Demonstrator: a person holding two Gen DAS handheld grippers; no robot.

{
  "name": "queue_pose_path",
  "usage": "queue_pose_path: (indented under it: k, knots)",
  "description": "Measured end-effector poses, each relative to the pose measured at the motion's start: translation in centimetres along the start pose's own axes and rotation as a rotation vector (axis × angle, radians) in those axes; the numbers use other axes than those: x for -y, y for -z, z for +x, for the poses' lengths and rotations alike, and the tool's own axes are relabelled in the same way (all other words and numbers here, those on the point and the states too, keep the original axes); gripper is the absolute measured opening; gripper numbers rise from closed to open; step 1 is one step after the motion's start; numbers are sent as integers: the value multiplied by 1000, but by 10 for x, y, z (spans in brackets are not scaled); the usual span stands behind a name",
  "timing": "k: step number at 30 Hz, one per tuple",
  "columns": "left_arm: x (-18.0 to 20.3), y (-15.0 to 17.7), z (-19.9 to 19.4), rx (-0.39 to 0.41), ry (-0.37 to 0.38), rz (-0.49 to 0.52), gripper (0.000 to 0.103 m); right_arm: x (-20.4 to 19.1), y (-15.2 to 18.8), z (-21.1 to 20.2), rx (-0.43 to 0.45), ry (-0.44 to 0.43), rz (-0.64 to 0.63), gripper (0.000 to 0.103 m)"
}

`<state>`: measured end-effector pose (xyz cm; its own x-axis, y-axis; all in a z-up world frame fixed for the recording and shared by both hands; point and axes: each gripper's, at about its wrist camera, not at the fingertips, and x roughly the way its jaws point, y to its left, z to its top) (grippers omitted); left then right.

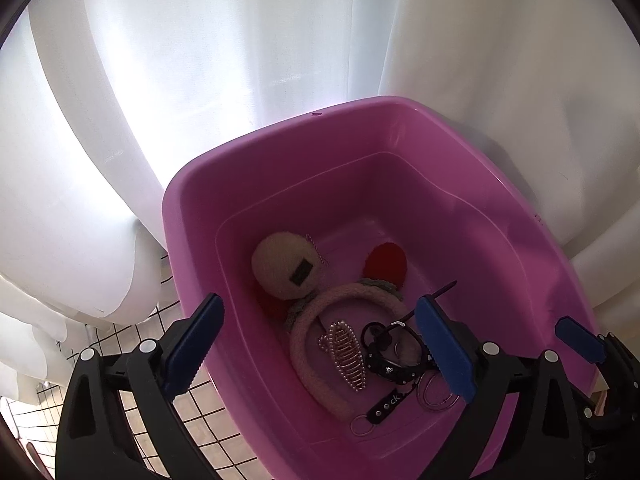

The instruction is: Organize jewelry

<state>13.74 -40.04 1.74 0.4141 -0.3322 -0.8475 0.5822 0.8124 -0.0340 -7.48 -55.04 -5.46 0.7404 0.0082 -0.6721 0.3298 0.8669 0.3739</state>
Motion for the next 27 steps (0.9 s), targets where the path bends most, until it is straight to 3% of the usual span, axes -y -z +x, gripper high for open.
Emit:
queue_pose_path:
  k: [8, 27]
  knots:
    - [-2, -1, -6, 5, -42, 2, 96, -4, 4, -4, 7, -10, -32, 73]
    - [-9, 0, -11, 15, -60, -24, 96, -8, 4, -2, -3, -23, -66, 73]
